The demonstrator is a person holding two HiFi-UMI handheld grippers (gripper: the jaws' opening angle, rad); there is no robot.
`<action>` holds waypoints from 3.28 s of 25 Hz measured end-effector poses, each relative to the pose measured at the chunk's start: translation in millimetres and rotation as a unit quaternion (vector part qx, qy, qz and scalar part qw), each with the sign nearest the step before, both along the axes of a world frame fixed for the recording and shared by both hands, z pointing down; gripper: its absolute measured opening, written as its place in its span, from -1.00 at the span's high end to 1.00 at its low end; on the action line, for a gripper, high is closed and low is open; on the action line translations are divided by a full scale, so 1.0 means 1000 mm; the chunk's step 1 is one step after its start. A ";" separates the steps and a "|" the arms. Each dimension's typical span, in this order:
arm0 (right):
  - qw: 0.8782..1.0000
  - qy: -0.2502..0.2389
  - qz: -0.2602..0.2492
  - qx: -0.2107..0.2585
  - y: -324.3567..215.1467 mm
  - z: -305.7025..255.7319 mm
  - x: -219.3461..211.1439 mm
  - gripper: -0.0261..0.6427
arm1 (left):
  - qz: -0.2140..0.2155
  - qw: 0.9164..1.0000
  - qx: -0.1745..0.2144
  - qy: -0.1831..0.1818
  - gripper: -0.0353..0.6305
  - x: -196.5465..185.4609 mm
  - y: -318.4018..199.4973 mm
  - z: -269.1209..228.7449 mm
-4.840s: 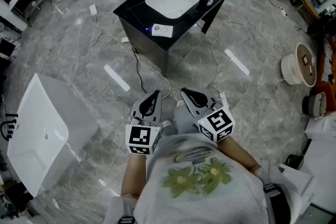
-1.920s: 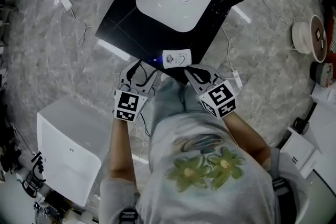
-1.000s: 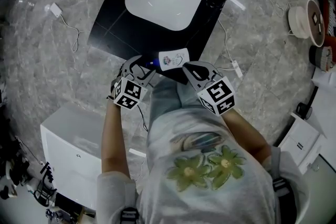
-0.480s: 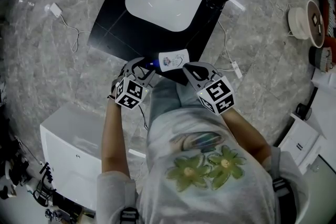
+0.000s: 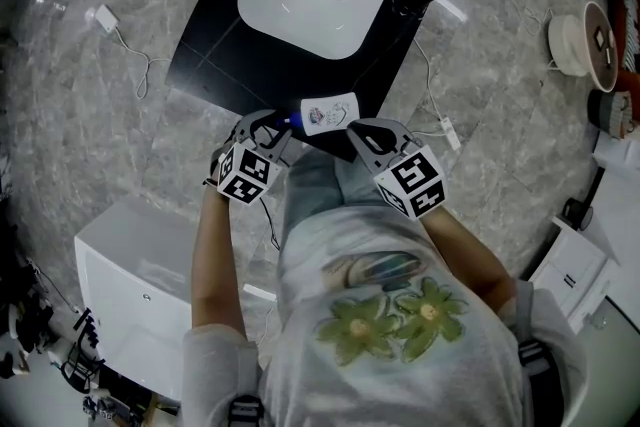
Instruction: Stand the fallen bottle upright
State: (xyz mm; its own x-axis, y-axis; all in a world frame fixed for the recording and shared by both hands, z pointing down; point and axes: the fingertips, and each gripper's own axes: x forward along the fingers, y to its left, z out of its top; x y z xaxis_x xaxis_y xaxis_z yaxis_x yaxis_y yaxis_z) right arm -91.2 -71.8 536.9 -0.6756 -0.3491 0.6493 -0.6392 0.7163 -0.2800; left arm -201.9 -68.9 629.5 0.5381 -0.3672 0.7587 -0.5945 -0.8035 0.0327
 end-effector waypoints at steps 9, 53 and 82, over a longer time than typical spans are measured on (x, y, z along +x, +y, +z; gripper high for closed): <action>1.000 0.000 -0.002 -0.002 0.001 0.003 0.000 0.79 | -0.015 1.000 -0.005 0.015 0.41 0.000 0.001 -0.002; 1.000 -0.014 -0.023 0.012 0.010 -0.034 0.047 0.79 | -0.059 0.994 0.084 -0.036 0.45 0.047 -0.002 -0.102; 1.000 -0.019 0.005 0.010 0.029 -0.033 0.121 0.79 | -0.066 0.969 0.142 -0.190 0.49 0.124 -0.001 -0.145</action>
State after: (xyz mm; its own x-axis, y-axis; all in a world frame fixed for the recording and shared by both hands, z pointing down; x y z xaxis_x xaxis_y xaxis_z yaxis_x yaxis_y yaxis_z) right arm 29.8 -42.8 503.9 -0.6963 -0.3685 0.6160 -0.6354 0.7155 -0.2903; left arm -77.7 -70.3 484.2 0.1728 -0.6372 0.7510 -0.6190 -0.6634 -0.4205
